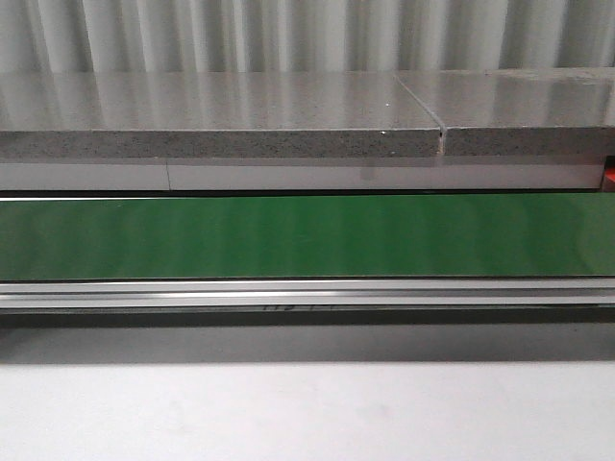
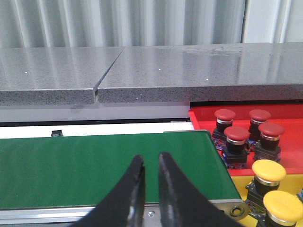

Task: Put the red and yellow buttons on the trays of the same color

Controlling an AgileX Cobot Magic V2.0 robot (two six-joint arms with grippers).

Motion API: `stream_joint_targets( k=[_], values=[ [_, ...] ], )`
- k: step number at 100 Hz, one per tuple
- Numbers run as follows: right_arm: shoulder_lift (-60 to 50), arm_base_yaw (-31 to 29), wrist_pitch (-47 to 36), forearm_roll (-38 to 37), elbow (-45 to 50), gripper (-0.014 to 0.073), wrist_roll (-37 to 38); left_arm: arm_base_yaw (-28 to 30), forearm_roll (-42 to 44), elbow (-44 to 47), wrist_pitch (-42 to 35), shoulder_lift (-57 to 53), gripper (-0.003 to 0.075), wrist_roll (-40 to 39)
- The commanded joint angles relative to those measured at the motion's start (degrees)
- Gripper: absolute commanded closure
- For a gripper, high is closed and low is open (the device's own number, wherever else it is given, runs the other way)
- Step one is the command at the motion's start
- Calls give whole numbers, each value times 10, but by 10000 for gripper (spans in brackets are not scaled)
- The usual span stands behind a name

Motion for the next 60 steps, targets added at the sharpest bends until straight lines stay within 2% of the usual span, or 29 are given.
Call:
stream_joint_targets(
  k=[1, 32, 45, 60],
  values=[
    [-12, -2, -40, -1, -11, 494, 0, -4, -9, -16, -40, 5, 741, -1],
    [-12, -2, -40, -1, -11, 494, 0, -4, 2, -2, -47, -4, 741, -4],
    [-12, -2, -40, -1, -11, 494, 0, 4, 30, 38, -124, -18, 741, -84],
    [-12, -2, -40, -1, -11, 494, 0, 28, 49, 111, -229, -46, 741, -87]
  ],
)
